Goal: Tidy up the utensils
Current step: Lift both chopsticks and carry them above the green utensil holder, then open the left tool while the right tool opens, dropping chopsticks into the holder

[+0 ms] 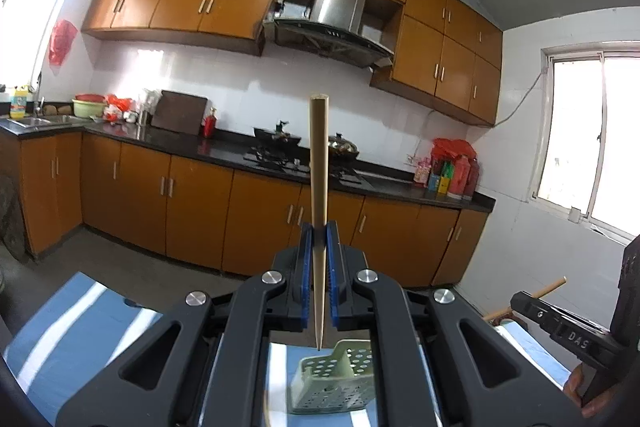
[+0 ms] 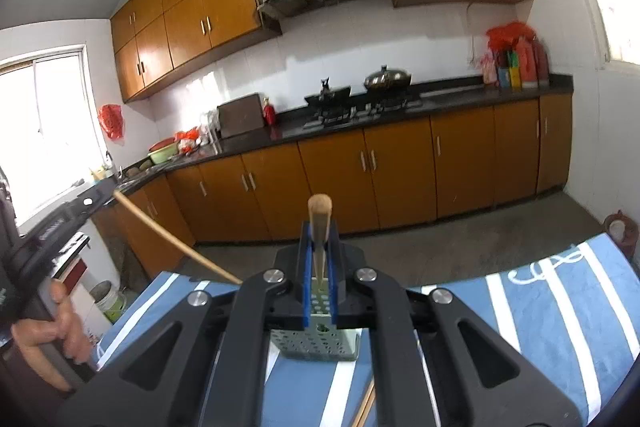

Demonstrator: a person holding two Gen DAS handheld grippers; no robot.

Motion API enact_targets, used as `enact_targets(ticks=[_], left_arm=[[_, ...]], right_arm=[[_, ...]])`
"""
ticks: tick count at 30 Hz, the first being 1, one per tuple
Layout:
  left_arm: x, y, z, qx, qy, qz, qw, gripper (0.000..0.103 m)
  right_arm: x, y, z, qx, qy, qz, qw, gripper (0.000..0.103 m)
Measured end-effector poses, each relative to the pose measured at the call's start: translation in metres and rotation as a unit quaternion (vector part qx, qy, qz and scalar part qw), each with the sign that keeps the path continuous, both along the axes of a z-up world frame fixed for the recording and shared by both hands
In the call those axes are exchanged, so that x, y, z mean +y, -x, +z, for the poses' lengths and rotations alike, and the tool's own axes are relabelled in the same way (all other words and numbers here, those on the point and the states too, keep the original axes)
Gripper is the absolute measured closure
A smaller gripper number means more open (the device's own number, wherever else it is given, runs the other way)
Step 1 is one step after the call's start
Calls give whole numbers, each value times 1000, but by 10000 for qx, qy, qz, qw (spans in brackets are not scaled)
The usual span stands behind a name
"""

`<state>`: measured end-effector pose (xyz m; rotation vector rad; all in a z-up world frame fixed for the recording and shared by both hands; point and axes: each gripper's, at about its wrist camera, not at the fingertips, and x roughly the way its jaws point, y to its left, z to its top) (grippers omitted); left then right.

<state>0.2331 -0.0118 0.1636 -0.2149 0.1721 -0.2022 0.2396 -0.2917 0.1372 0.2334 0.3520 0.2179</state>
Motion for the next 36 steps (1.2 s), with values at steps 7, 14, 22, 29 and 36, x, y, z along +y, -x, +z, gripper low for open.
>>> enact_targets(ticks=[7, 14, 22, 29, 36], left_arm=[[-18, -26, -27, 355, -101, -136, 9992, 95], [-28, -46, -55, 831, -261, -165, 9961, 95], [-25, -48, -63, 1052, -317, -220, 9937, 95], [-17, -41, -53, 1012, -231, -158, 9945, 92], [6, -10, -42, 802, -75, -42, 9967, 72]], right_arm=[[6, -8, 2, 195, 114, 112, 9997, 96], [26, -50, -23, 786, 326, 211, 9961, 95], [36, -69, -38, 870, 354, 61, 9956, 77], [27, -50, -31, 714, 302, -106, 9969, 70], [1, -7, -30, 486, 204, -392, 9978, 65]])
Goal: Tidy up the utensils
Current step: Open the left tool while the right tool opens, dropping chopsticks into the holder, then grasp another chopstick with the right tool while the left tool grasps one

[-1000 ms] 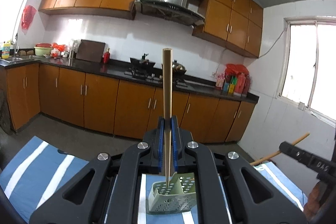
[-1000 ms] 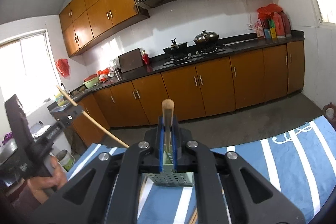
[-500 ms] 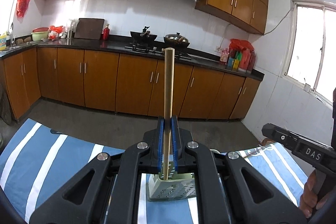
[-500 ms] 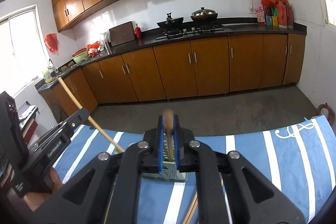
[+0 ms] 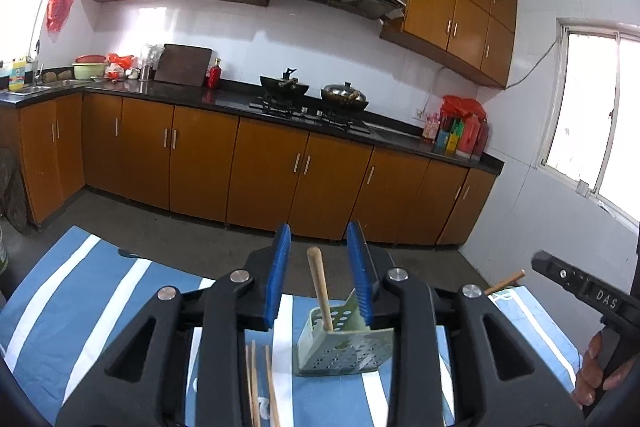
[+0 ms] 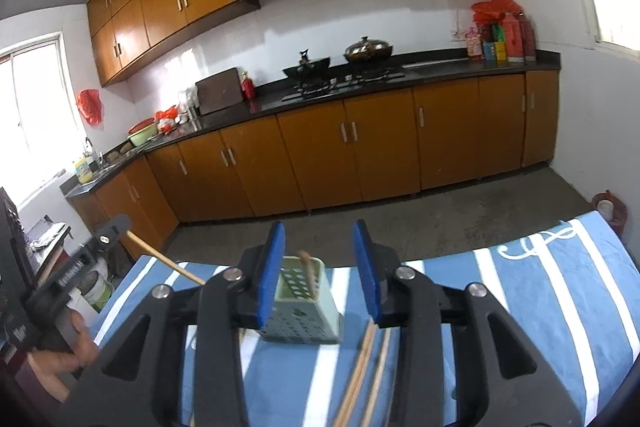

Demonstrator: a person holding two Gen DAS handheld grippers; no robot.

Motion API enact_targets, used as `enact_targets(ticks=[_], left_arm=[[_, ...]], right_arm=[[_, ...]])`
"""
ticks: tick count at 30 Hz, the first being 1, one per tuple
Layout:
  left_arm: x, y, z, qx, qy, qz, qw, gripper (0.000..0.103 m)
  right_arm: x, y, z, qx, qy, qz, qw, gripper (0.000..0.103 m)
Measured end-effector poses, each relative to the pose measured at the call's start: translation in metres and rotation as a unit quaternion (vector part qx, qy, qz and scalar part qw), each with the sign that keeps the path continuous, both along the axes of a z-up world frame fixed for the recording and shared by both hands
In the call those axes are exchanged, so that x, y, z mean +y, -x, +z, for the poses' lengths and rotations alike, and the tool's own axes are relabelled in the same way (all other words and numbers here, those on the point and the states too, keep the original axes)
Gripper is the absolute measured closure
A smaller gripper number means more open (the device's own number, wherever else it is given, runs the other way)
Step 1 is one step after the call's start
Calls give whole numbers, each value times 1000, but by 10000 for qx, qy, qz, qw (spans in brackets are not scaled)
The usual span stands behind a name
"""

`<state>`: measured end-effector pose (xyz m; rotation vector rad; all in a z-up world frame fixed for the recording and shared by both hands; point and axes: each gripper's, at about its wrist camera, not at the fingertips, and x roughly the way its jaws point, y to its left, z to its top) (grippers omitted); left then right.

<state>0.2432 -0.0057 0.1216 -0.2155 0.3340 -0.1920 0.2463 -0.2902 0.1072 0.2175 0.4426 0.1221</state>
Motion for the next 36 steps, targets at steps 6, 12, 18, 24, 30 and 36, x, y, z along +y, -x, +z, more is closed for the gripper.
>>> enact_targets(ticks=[6, 12, 18, 24, 30, 36], left_arm=[[21, 26, -12, 85, -11, 36, 10000, 72], [32, 38, -69, 760, -586, 220, 9951, 72], [44, 42, -134, 1708, -732, 248, 9823, 72], [43, 54, -168, 2142, -710, 182, 9740, 72], [39, 58, -183, 2369, -674, -18, 9692, 73], [24, 55, -196, 2548, -869, -305, 9626, 81]], right_arm=[[-28, 25, -68, 672, -3, -391, 9970, 64], [-27, 27, -168, 1917, 20, -376, 9807, 80], [-5, 41, -218, 2389, 143, -192, 9707, 82], [5, 46, -220, 2277, 657, -236, 9712, 88], [-9, 39, -220, 2275, 723, -654, 9689, 95], [-12, 40, -221, 2254, 774, -667, 9689, 95]])
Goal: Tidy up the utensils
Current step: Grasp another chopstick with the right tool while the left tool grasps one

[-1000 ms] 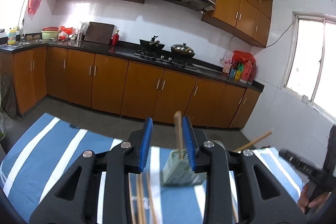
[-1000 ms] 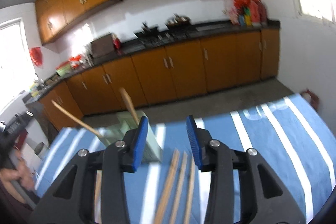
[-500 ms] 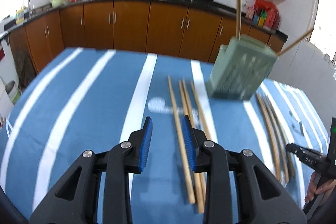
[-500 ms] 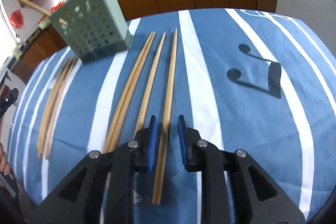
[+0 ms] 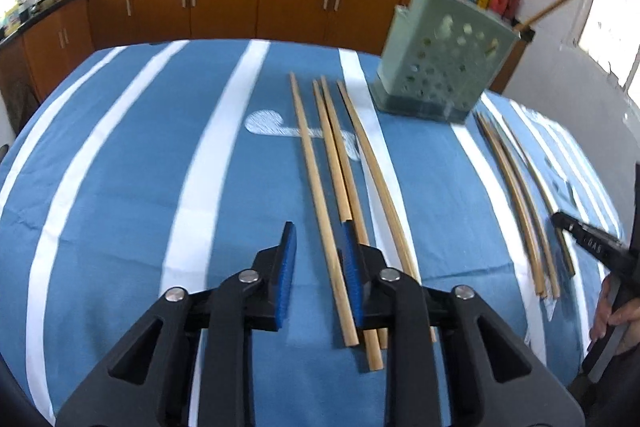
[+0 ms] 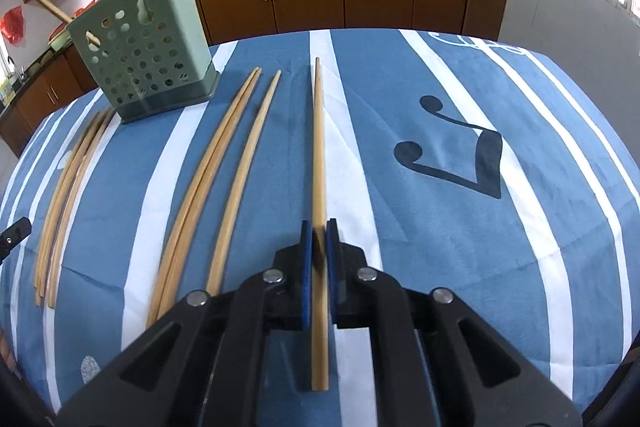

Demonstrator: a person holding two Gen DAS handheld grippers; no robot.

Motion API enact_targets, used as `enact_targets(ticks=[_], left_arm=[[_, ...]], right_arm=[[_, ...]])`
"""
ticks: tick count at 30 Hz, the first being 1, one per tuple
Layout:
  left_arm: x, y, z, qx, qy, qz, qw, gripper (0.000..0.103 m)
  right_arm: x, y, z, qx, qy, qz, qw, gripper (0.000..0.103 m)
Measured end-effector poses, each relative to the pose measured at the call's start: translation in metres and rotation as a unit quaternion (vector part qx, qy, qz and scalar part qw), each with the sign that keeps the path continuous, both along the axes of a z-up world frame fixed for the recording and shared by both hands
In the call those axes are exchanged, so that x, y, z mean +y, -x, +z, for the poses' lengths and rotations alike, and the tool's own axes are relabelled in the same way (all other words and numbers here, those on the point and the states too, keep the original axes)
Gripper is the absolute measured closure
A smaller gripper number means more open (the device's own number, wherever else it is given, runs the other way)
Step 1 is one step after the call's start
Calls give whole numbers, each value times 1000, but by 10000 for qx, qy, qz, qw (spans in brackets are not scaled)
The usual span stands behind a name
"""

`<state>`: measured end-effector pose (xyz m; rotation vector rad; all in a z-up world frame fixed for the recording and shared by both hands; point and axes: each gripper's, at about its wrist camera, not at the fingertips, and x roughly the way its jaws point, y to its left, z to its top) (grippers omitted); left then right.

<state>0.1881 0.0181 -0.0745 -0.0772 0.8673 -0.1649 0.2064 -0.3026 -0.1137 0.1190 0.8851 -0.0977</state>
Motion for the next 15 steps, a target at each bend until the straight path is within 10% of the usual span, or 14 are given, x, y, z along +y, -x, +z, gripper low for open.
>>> enact_targets(ticks=[15], left_arm=[[4, -22, -10, 146, -307, 288, 9990, 96]], right_arm=[[8, -2, -1, -40, 166, 185, 9997, 94]])
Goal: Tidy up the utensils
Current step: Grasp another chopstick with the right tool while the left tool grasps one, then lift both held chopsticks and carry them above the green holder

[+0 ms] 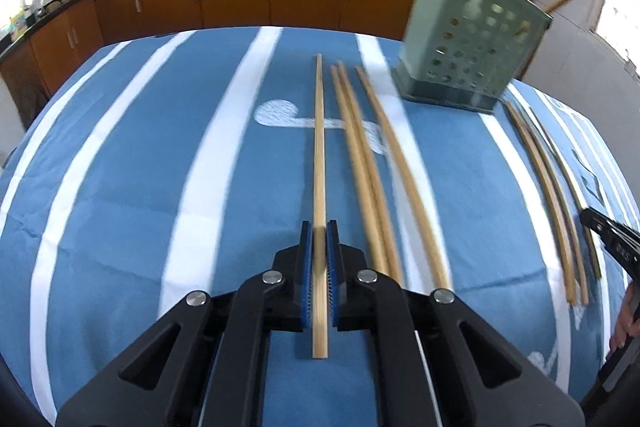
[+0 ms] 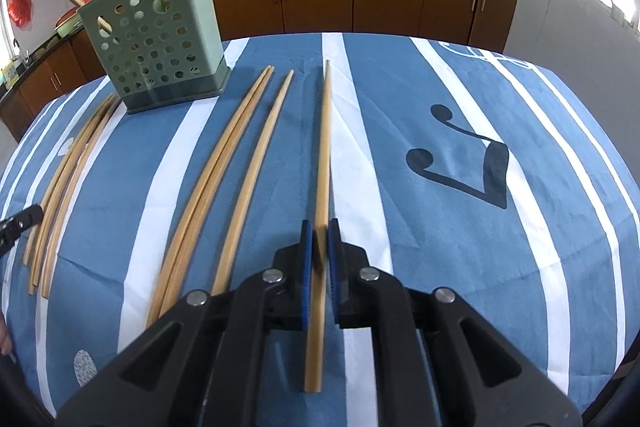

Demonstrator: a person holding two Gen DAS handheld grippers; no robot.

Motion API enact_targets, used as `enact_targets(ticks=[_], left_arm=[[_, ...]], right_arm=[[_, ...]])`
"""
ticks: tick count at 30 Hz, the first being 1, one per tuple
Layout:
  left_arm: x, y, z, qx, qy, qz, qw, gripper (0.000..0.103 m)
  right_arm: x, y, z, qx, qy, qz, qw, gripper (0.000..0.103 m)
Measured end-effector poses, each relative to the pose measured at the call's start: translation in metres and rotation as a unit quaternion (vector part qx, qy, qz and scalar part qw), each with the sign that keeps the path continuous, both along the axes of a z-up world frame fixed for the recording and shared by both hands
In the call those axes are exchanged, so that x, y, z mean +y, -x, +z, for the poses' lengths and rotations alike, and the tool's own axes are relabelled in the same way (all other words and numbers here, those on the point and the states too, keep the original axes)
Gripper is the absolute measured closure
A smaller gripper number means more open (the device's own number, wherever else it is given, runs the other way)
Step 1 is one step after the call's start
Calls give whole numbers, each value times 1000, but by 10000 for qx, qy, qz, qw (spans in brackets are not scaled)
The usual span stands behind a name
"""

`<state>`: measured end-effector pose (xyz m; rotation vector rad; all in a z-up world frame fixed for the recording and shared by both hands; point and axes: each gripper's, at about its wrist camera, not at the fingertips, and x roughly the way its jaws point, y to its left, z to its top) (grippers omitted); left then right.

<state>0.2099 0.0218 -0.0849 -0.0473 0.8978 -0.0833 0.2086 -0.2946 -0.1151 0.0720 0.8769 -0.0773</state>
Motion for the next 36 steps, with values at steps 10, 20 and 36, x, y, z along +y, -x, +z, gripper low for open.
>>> enact_targets(ticks=[10, 20, 36], left_arm=[[33, -14, 0, -51, 89, 248, 9996, 95], [34, -6, 0, -51, 75, 112, 9999, 95], [27, 6, -2, -60, -68, 6, 10000, 95]], right_arm=[[-21, -17, -1, -103, -153, -307, 9994, 95], [-15, -5, -1, -76, -85, -171, 9998, 93], [-16, 8, -1, -71, -125, -135, 9998, 95]])
